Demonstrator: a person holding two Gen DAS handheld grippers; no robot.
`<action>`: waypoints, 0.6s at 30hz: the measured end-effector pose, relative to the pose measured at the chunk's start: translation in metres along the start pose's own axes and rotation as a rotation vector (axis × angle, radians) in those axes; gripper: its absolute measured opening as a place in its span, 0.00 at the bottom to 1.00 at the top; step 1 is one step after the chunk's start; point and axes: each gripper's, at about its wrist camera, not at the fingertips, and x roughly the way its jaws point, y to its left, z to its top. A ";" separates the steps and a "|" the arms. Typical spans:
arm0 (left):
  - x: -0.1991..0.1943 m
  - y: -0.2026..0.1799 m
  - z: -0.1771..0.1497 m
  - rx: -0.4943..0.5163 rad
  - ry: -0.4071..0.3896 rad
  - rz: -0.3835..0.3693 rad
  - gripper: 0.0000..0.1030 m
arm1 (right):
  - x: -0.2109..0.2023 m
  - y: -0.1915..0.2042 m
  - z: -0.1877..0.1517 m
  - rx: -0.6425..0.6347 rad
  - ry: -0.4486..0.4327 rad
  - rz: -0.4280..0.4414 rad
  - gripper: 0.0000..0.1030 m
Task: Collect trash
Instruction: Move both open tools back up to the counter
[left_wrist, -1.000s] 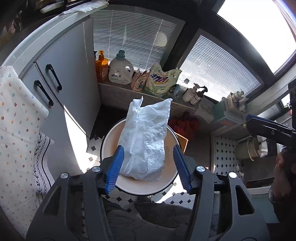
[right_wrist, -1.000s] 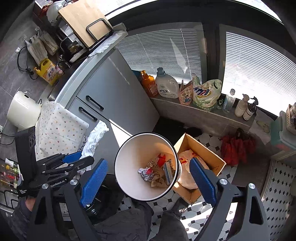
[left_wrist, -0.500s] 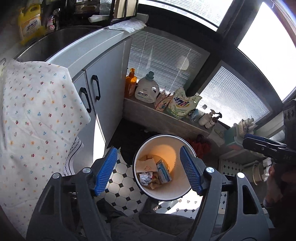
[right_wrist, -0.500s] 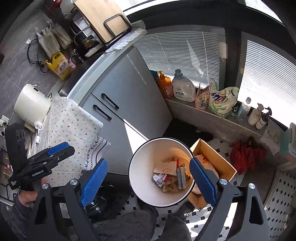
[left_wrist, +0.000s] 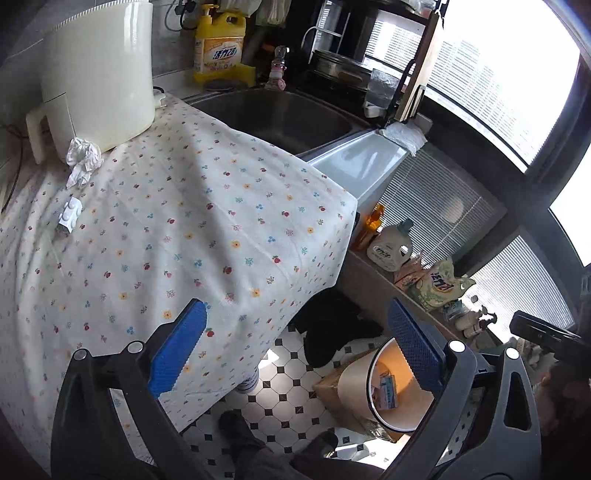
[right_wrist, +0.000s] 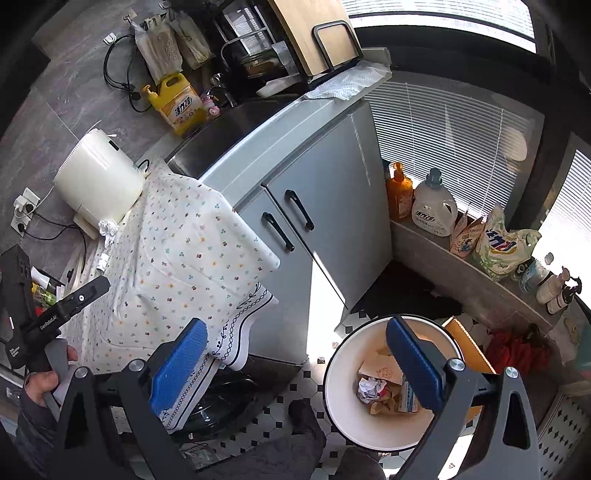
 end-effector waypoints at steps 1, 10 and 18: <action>-0.003 0.012 0.000 -0.016 -0.009 0.018 0.94 | 0.004 0.011 0.003 -0.013 0.000 0.007 0.92; -0.022 0.120 0.016 -0.146 -0.082 0.108 0.94 | 0.040 0.090 0.024 -0.086 0.006 0.050 0.92; -0.020 0.192 0.033 -0.202 -0.103 0.129 0.84 | 0.071 0.155 0.036 -0.135 0.010 0.053 0.92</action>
